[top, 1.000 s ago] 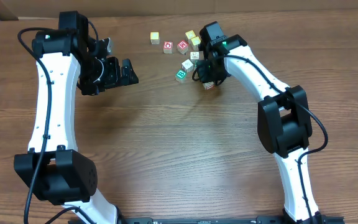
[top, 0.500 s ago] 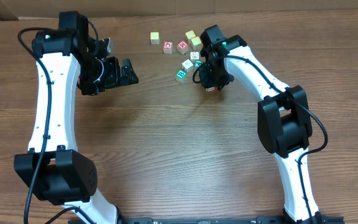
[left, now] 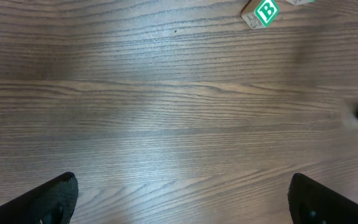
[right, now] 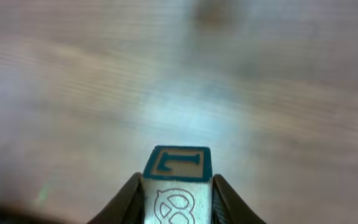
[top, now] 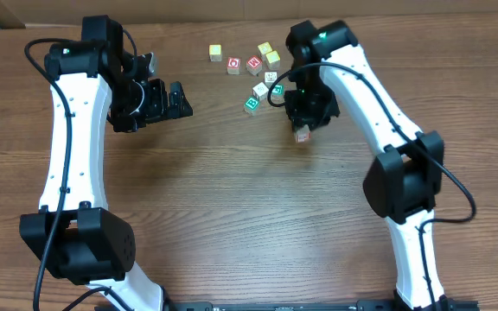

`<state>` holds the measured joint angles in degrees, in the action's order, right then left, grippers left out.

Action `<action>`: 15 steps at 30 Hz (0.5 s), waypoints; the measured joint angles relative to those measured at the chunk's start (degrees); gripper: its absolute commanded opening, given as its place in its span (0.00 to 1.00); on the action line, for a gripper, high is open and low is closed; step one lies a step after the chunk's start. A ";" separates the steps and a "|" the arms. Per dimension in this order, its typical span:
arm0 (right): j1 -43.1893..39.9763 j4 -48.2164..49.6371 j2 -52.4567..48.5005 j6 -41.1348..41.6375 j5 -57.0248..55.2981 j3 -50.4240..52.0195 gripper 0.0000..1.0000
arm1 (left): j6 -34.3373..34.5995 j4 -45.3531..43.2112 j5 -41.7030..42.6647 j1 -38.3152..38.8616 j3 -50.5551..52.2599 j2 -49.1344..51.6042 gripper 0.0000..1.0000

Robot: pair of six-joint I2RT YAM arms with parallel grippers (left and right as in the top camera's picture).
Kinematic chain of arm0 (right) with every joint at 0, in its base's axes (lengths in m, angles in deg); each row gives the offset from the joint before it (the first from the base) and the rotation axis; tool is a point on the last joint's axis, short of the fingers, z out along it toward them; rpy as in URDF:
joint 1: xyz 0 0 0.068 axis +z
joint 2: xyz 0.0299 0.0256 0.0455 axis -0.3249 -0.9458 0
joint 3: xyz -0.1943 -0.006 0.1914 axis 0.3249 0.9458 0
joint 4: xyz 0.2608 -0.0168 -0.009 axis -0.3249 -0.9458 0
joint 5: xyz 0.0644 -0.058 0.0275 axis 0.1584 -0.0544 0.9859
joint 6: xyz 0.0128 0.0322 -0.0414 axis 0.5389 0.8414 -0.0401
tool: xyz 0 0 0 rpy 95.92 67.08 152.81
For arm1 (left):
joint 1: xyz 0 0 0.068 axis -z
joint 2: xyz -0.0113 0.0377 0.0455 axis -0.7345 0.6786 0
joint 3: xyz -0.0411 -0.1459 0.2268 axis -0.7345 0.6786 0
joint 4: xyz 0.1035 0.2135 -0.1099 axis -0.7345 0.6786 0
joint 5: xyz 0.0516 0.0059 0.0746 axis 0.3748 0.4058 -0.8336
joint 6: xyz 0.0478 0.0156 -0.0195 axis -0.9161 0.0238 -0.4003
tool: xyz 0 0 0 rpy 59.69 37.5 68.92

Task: Flip 5 blocks
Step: 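Grasp the blue-letter block with the right gripper and lift it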

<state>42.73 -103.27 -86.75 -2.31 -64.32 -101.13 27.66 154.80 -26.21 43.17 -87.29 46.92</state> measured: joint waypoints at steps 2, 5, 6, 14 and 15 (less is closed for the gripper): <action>0.00 -0.04 0.94 0.24 2.01 0.02 0.10 | -0.02 -0.02 0.00 0.00 0.00 0.00 1.00; 0.11 0.02 2.03 0.70 6.64 1.62 0.10 | 0.00 0.00 0.00 0.00 0.00 0.00 1.00; 0.24 0.04 2.14 0.85 7.54 2.73 0.10 | 0.00 -0.02 0.00 0.00 0.00 0.00 1.00; 2.80 -0.04 2.14 0.90 10.54 14.99 0.10 | 0.00 -0.02 0.00 0.00 0.00 0.00 1.00; 3.28 0.00 2.14 0.90 10.58 16.20 0.10 | 0.00 -0.02 0.00 0.00 0.00 0.00 1.00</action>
<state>46.00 -103.27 -84.60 -1.42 -53.74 -84.94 27.66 154.78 -26.21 43.17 -87.29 46.92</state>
